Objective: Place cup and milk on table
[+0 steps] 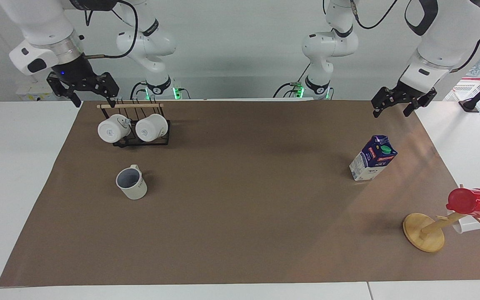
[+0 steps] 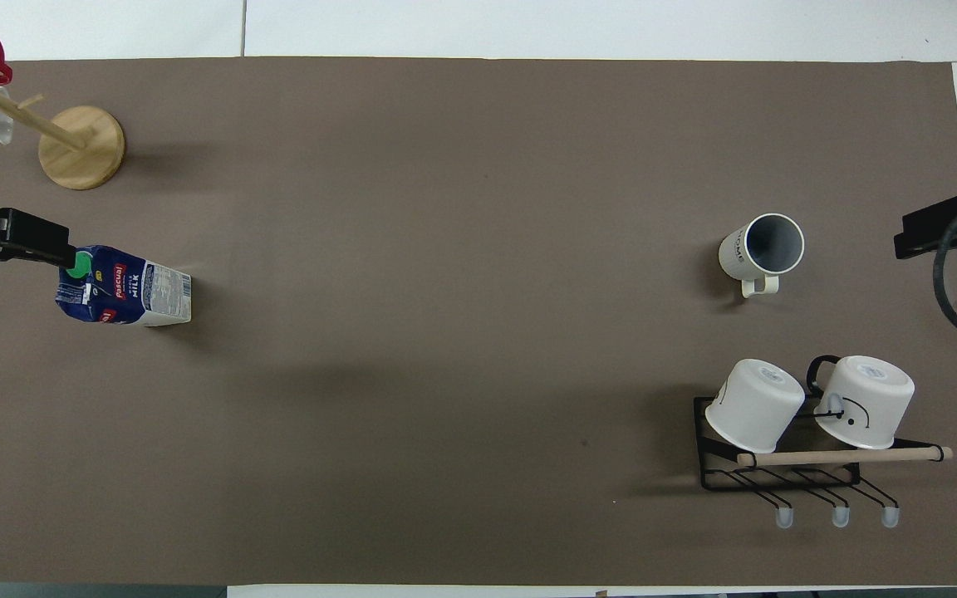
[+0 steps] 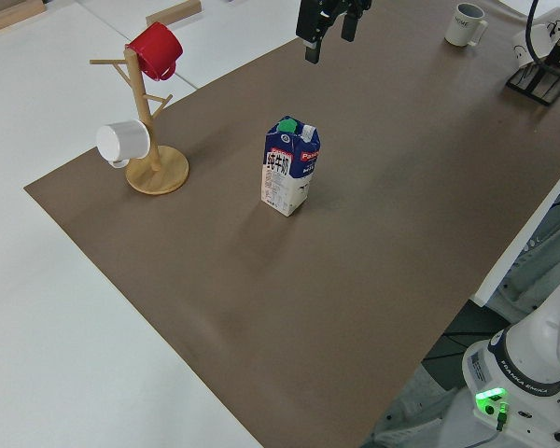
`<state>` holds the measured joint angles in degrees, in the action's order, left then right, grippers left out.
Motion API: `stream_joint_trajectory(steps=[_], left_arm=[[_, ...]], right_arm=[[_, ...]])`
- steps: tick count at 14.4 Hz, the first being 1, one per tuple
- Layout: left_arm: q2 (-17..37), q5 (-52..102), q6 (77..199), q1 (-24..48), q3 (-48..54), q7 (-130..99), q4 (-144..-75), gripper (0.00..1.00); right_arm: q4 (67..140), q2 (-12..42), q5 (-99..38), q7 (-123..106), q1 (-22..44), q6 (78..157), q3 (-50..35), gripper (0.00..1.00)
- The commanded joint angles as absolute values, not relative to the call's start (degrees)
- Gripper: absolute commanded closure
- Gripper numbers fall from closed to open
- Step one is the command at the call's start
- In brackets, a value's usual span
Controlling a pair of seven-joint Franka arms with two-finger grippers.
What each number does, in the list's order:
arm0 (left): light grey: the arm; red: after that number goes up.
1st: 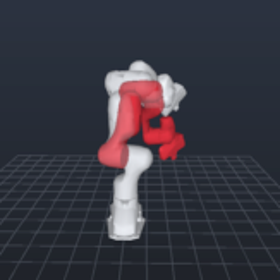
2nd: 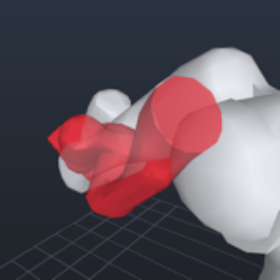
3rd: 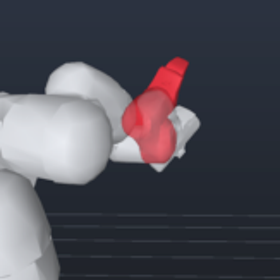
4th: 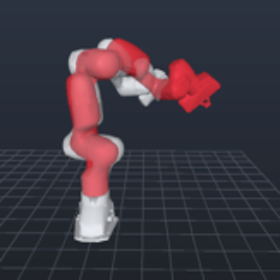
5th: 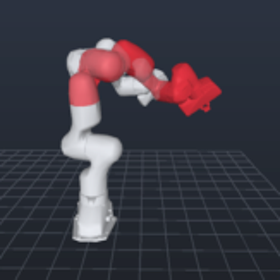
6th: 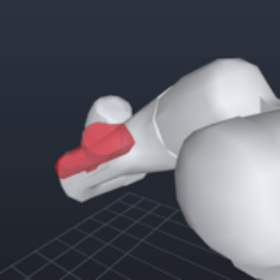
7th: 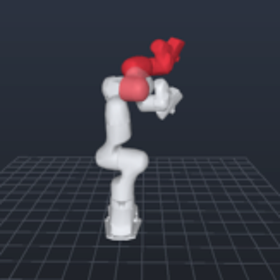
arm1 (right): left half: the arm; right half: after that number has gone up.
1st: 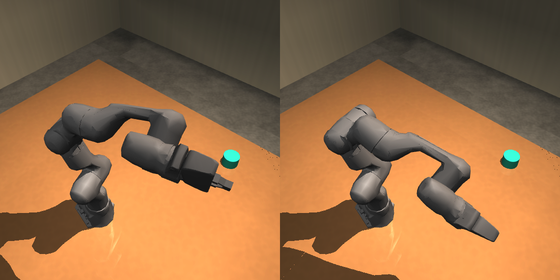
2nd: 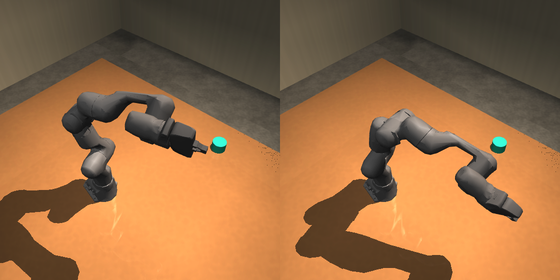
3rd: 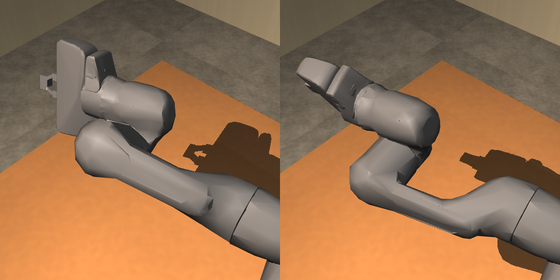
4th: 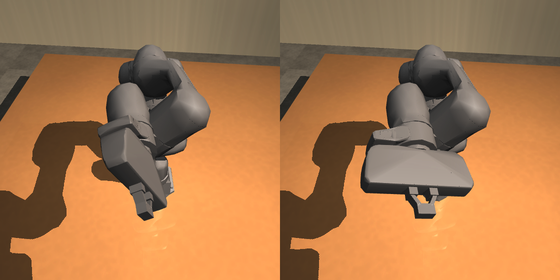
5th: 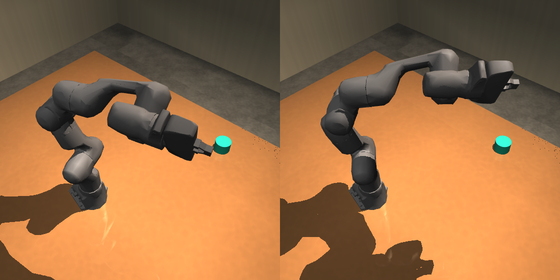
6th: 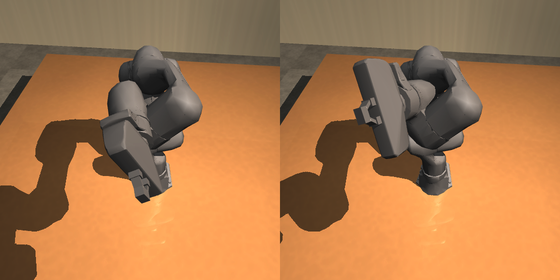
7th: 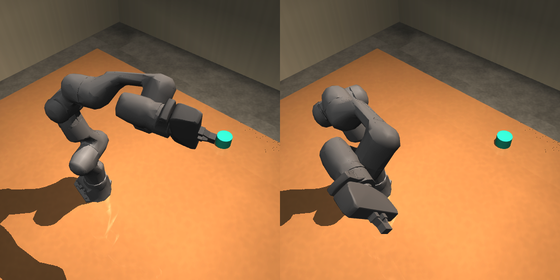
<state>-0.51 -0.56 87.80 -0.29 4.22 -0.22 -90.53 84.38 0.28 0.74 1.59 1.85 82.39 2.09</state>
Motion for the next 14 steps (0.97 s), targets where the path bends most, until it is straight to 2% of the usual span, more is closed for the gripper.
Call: stream_joint_trajectory(steps=[1, 14], left_arm=[[-2.46, 0.09, 89.12, -0.17, 3.95, -0.36, -93.07, 0.00], [-2.46, 0.09, 88.77, -0.70, 3.69, -0.70, -93.08, 0.00]], right_arm=[[84.29, 0.26, -0.09, 0.88, 1.14, 82.00, 1.93, 0.00], [84.29, 0.35, 0.09, 0.79, 1.05, 81.83, 1.85, 0.00]])
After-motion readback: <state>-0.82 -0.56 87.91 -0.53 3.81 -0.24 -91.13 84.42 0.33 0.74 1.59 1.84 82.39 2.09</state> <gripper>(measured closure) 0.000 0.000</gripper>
